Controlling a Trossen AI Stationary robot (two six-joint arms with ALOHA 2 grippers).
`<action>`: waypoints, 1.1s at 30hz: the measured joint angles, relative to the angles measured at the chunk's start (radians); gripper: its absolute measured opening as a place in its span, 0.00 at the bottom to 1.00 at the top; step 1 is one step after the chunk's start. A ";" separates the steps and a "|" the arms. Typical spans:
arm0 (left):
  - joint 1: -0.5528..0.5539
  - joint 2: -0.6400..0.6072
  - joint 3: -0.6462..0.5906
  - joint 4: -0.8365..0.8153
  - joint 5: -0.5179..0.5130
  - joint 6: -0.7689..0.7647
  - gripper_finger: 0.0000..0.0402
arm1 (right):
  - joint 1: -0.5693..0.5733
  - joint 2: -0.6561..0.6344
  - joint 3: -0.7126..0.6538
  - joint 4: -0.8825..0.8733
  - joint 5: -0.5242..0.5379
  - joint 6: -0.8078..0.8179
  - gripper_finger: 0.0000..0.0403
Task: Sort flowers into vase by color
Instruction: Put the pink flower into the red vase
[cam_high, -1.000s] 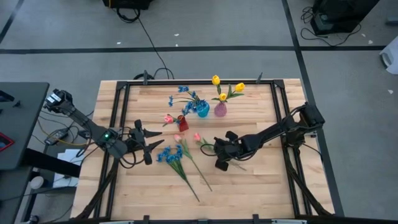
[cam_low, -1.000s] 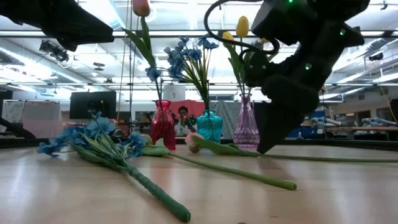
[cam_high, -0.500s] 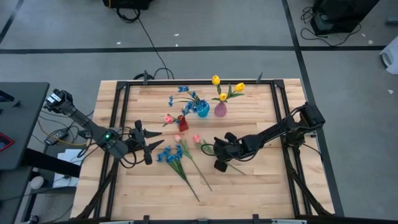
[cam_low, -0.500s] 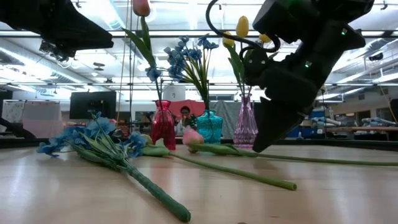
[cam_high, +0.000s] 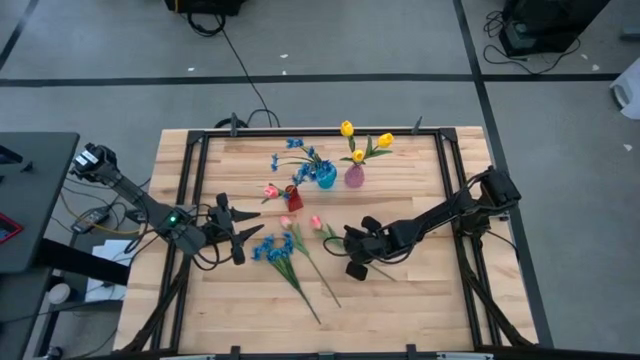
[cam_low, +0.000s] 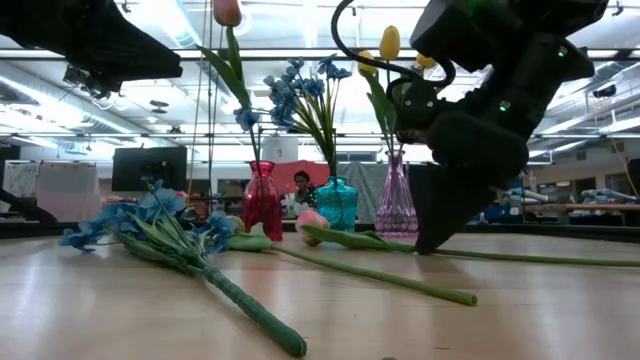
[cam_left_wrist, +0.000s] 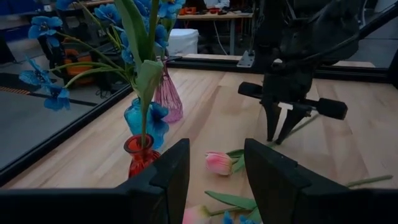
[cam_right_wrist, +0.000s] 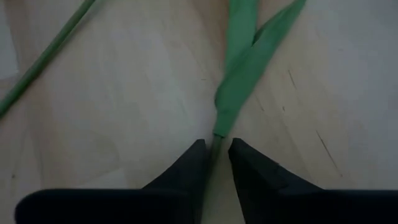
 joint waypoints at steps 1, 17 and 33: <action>0.000 0.000 0.000 0.001 0.000 -0.001 0.39 | 0.002 0.010 0.001 0.000 0.000 0.001 0.20; 0.000 0.054 0.000 0.066 0.152 0.024 0.39 | 0.022 -0.074 -0.007 0.218 0.045 -0.141 0.01; 0.052 0.303 -0.001 0.547 0.127 0.179 0.40 | 0.036 -0.128 -0.004 0.787 0.200 -0.582 0.01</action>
